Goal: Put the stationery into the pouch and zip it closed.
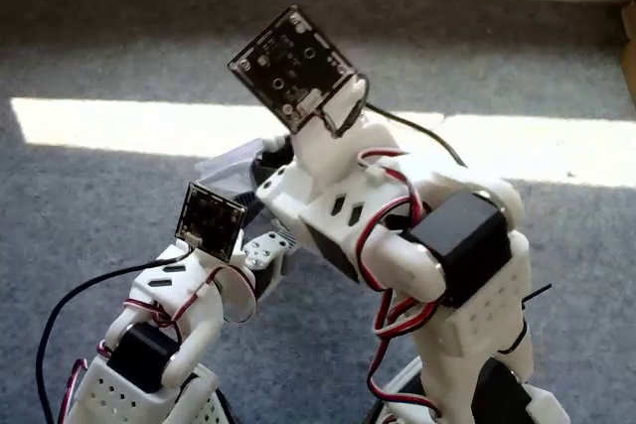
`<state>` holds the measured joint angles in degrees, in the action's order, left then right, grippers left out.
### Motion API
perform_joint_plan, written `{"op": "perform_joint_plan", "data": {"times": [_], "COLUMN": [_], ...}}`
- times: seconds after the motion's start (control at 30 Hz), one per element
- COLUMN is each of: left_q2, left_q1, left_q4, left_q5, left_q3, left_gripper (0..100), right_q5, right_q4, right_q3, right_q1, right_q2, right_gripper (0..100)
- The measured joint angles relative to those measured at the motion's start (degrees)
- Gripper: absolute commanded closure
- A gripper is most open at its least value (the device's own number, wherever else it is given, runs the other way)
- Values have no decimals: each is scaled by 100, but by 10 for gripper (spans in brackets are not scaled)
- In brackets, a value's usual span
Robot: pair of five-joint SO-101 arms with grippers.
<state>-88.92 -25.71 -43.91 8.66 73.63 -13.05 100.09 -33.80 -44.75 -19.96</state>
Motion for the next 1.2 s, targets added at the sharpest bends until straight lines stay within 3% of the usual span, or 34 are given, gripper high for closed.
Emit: {"op": "perform_joint_plan", "data": {"times": [0.17, 0.5, 0.8, 1.07, 1.2], "left_q2": [-9, -70, -70, -79, -79], "left_q1": [158, 1169, 1231, 2391, 2611], "left_q4": [-334, -2242, -2374, -2523, -2523], "left_q5": [0, 0, -281, -53, 211], "left_q3": [0, -870, -1415, -2242, -2330], "left_gripper": [740, 714, 715, 719, 717], "right_q5": [-26, -527, -536, -1046, -1064], "right_q4": [0, 0, 0, 0, 0], "right_q3": [941, 2558, 3367, 3868, 4141], "right_q1": [-88, -123, -123, -123, -123], "right_q2": [-132, -1240, -1530, -1952, -2259], "right_gripper": [995, 995, 995, 995, 995]}}
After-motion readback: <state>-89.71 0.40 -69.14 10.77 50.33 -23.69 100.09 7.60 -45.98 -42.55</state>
